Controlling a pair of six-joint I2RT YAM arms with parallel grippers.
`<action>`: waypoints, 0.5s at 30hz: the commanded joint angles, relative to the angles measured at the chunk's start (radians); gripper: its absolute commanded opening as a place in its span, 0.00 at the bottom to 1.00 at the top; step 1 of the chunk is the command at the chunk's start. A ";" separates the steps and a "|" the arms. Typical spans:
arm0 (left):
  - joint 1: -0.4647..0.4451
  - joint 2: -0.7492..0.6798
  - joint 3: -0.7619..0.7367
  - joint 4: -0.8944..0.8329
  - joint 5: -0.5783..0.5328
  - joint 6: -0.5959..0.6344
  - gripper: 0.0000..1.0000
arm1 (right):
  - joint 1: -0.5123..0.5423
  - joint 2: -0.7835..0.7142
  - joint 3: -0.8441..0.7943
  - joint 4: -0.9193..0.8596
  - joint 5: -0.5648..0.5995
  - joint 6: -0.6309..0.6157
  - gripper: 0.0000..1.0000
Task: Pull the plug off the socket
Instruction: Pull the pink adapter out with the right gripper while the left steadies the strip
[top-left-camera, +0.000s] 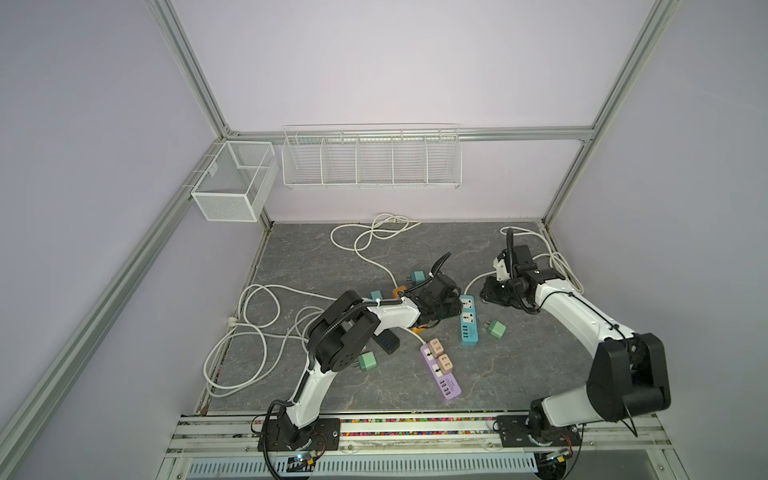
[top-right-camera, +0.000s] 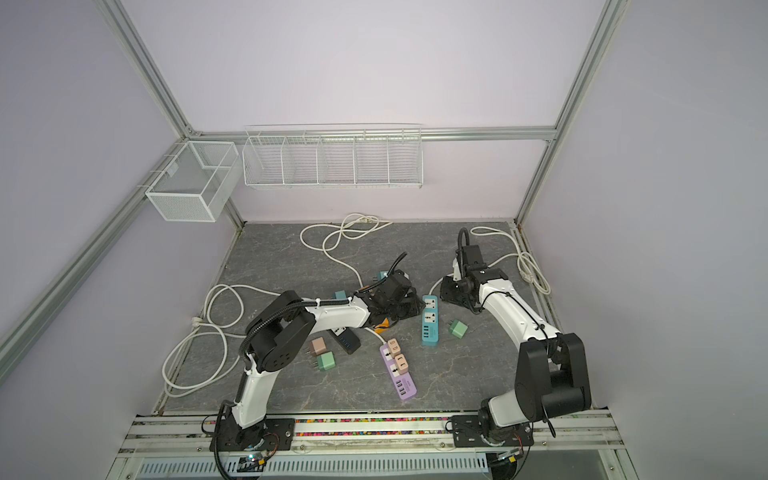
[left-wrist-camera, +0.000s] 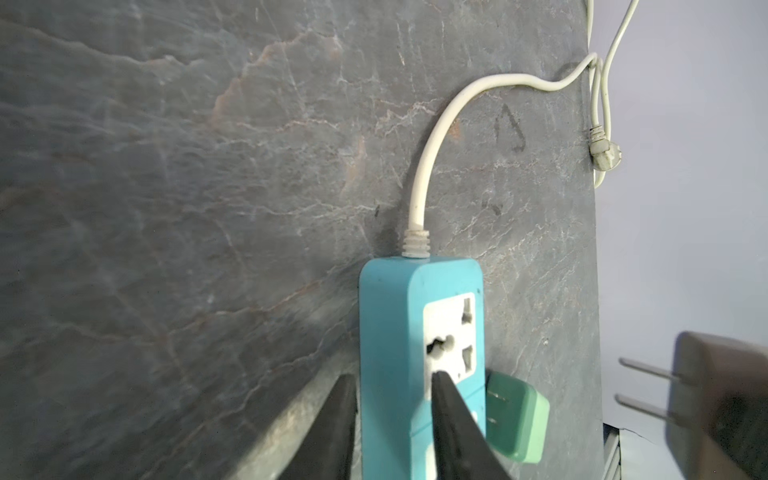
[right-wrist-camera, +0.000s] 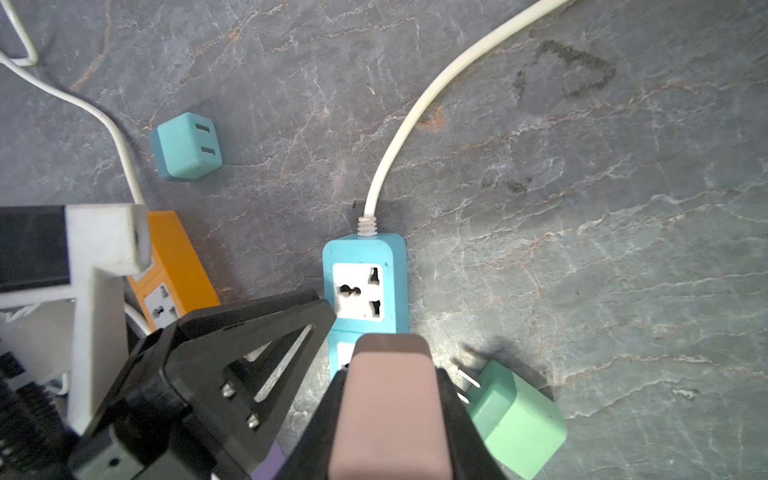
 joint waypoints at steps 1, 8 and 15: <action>0.006 -0.068 0.014 -0.022 -0.025 0.027 0.34 | -0.026 -0.049 -0.047 0.035 -0.085 0.021 0.22; 0.025 -0.150 -0.062 -0.015 -0.043 0.045 0.37 | -0.132 -0.116 -0.152 0.139 -0.193 0.082 0.22; 0.032 -0.224 -0.129 -0.020 -0.053 0.066 0.42 | -0.209 -0.105 -0.249 0.269 -0.240 0.141 0.22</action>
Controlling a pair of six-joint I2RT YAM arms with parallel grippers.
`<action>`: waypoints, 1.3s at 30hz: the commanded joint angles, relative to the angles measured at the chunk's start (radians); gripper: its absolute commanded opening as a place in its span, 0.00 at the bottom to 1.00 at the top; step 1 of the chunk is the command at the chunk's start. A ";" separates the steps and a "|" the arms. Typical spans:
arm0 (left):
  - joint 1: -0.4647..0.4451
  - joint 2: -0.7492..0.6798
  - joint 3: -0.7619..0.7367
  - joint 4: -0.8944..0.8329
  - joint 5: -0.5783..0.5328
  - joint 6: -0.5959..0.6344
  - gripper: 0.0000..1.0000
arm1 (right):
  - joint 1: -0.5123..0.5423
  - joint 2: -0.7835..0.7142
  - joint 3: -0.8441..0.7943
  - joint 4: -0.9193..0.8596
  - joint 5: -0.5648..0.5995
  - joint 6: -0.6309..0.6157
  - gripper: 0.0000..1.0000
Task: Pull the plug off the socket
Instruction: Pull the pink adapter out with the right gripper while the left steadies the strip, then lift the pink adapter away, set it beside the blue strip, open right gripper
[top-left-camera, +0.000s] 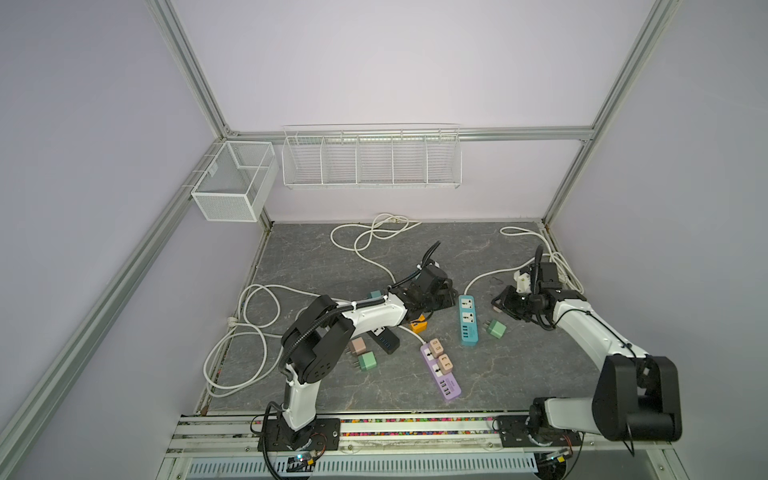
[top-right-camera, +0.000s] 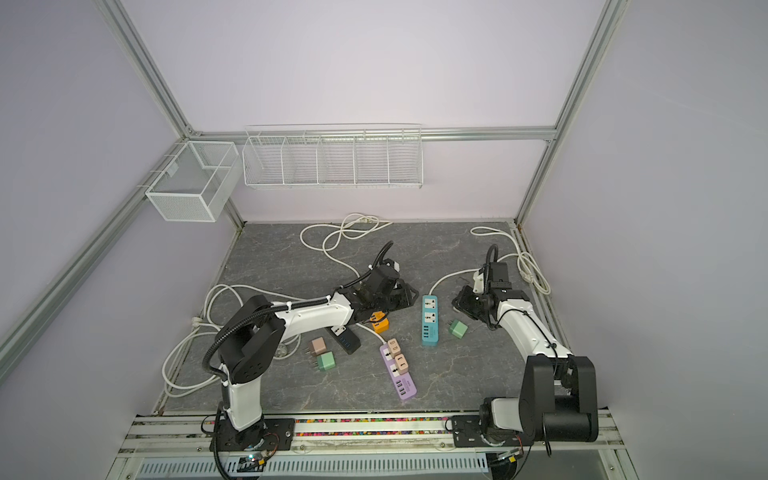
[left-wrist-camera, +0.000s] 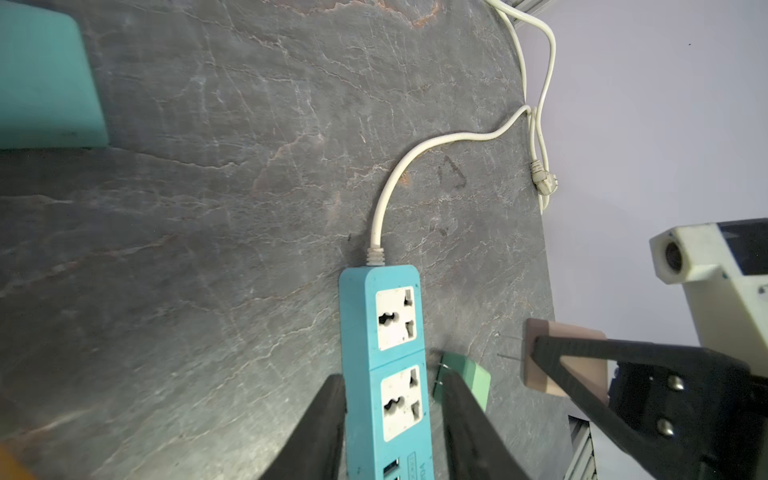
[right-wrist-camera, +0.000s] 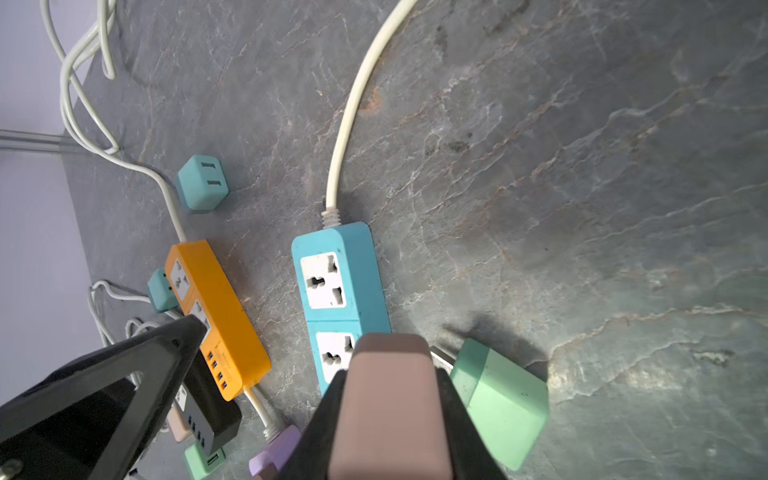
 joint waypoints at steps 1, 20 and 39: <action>0.004 -0.039 -0.033 -0.003 -0.017 0.021 0.42 | -0.027 0.003 -0.033 0.120 -0.055 0.053 0.22; 0.009 -0.166 -0.195 0.044 -0.057 -0.003 0.53 | -0.050 0.203 -0.054 0.399 -0.041 0.171 0.24; 0.016 -0.165 -0.217 0.072 -0.047 -0.021 0.59 | -0.049 0.309 -0.037 0.387 -0.018 0.162 0.29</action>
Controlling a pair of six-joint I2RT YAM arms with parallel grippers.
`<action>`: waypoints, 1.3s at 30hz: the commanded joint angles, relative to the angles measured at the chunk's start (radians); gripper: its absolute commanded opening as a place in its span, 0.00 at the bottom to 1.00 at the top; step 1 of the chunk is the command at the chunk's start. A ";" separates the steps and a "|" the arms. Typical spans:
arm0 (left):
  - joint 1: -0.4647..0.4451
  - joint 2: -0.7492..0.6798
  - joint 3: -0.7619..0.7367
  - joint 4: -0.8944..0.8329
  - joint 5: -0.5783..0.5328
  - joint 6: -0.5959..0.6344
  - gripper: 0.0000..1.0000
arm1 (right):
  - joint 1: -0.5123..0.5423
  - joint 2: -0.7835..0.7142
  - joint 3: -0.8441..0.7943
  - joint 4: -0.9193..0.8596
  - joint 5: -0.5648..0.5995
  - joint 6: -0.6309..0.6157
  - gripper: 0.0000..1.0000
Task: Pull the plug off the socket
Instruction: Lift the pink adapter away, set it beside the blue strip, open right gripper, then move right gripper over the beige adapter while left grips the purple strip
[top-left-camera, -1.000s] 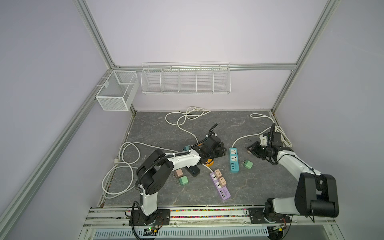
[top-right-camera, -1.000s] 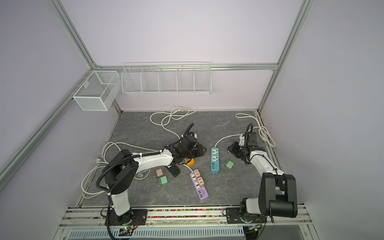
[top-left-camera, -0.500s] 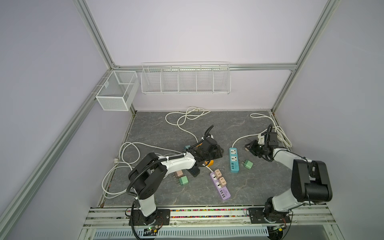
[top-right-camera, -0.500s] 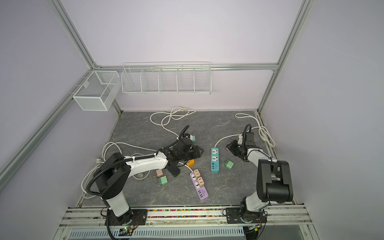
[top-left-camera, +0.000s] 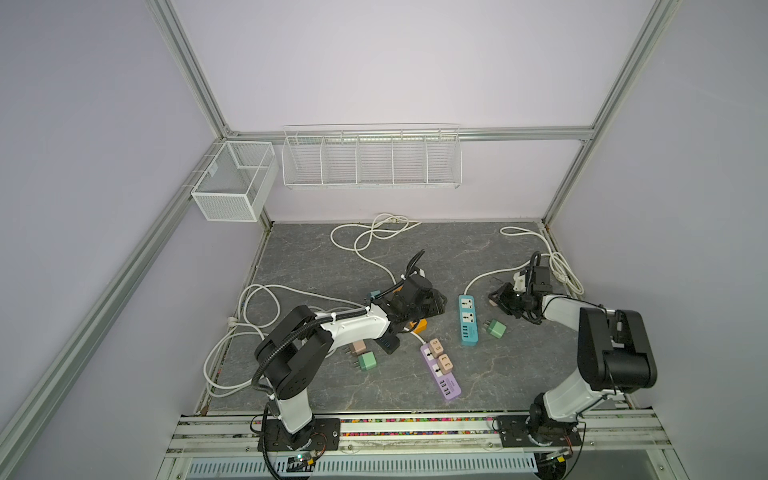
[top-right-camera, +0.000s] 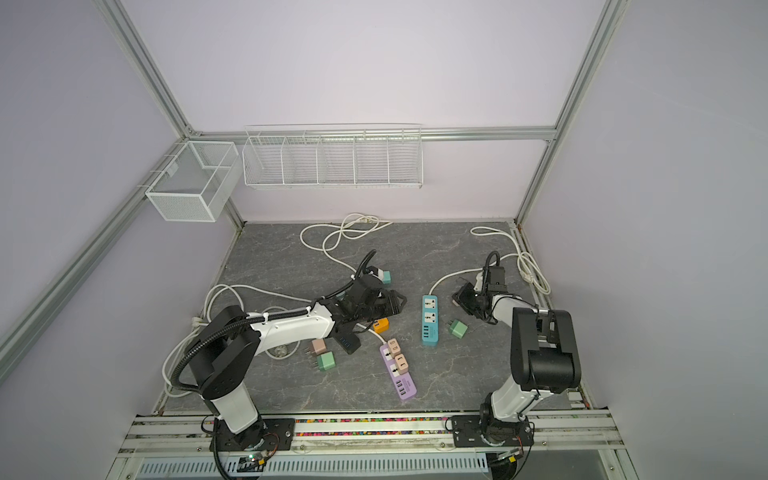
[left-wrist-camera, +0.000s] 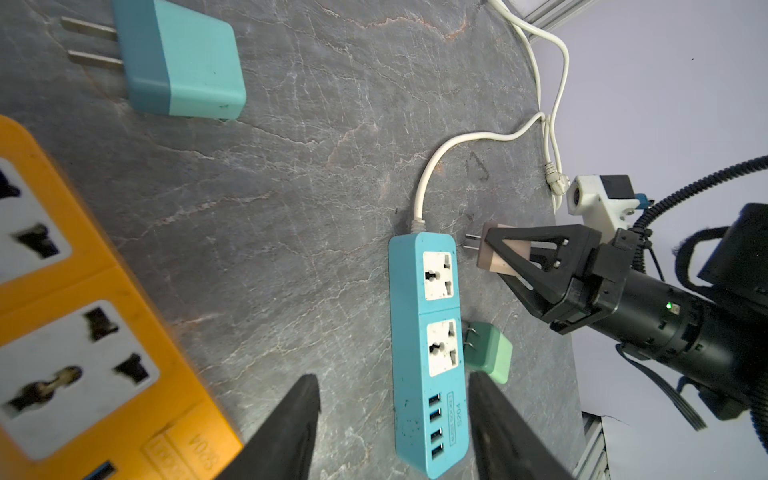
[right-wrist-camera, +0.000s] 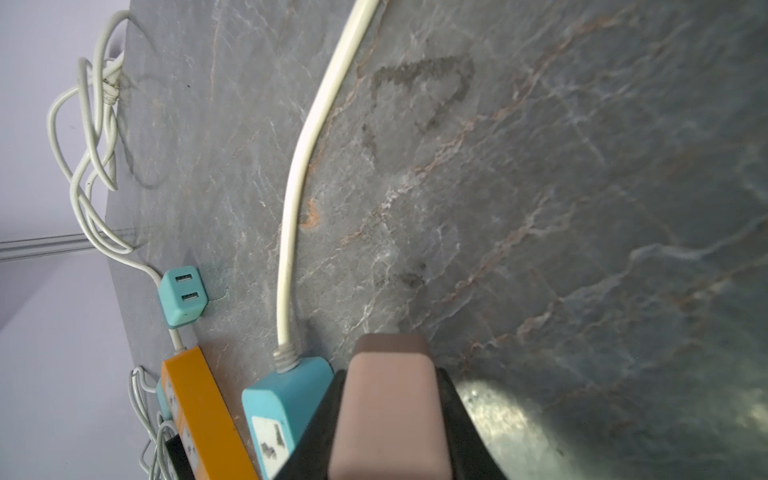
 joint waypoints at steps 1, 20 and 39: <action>0.005 -0.006 -0.008 0.014 -0.009 -0.008 0.60 | -0.004 0.015 0.003 -0.011 0.020 0.000 0.30; 0.014 -0.031 -0.014 0.012 -0.001 -0.007 0.62 | -0.004 -0.061 0.038 -0.165 0.106 -0.044 0.61; 0.010 -0.262 -0.168 -0.103 -0.050 -0.056 0.64 | 0.147 -0.244 0.097 -0.409 0.191 -0.178 0.76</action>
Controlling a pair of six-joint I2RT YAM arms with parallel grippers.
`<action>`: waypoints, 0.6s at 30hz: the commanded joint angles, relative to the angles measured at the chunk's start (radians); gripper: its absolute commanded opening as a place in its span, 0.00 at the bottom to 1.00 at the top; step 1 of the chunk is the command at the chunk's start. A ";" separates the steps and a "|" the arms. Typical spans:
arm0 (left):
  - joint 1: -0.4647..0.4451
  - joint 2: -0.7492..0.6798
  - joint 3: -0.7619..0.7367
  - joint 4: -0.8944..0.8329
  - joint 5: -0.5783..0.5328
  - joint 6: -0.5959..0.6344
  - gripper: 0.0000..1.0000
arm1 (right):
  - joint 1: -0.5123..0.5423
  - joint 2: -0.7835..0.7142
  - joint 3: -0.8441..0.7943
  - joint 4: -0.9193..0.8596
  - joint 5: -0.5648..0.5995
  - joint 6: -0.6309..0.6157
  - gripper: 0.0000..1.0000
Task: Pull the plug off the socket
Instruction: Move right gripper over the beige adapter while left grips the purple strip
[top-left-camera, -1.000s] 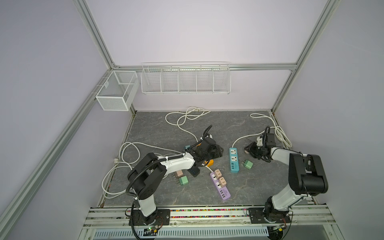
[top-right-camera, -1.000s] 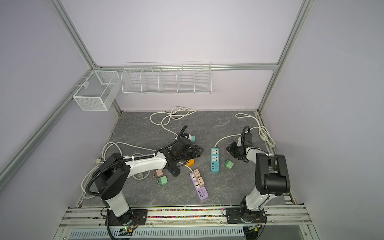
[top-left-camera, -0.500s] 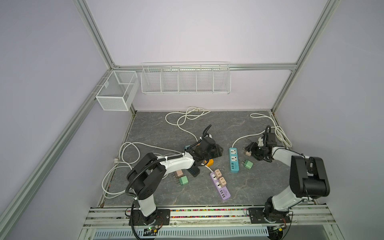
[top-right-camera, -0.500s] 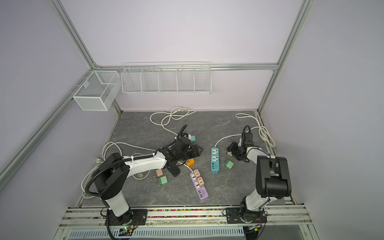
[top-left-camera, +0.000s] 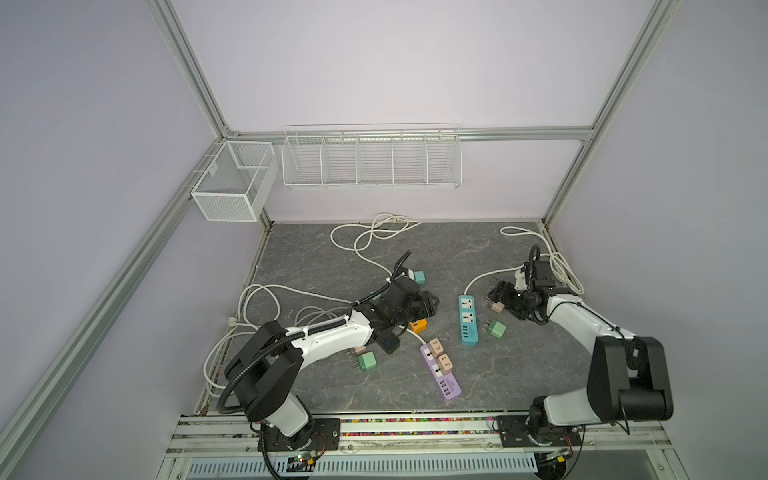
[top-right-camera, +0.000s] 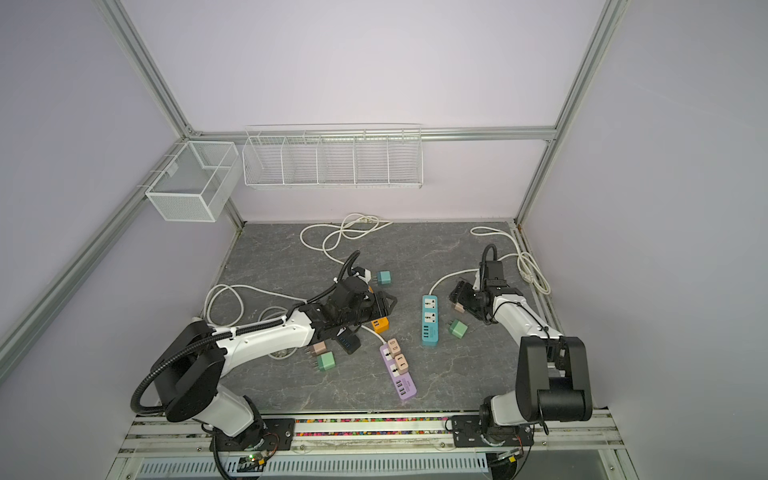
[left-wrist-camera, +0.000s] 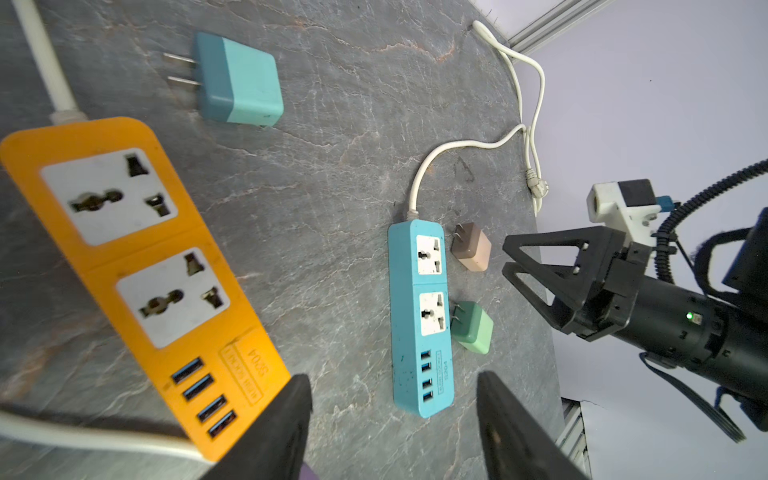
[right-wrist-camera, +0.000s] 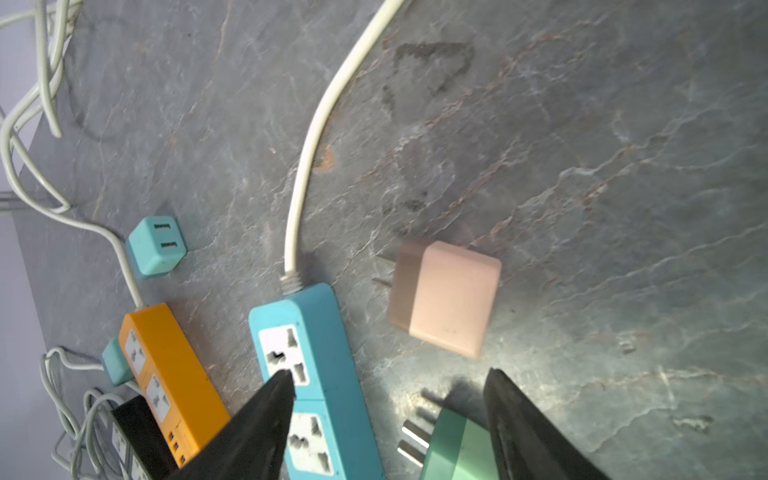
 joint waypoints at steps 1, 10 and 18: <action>-0.008 -0.060 -0.045 -0.050 -0.043 -0.043 0.64 | 0.068 -0.037 0.030 -0.096 0.034 -0.059 0.76; -0.080 -0.201 -0.144 -0.151 -0.108 -0.125 0.64 | 0.308 -0.078 0.092 -0.234 0.119 -0.113 0.78; -0.115 -0.269 -0.266 -0.125 -0.101 -0.245 0.60 | 0.479 -0.104 0.132 -0.359 0.220 -0.142 0.79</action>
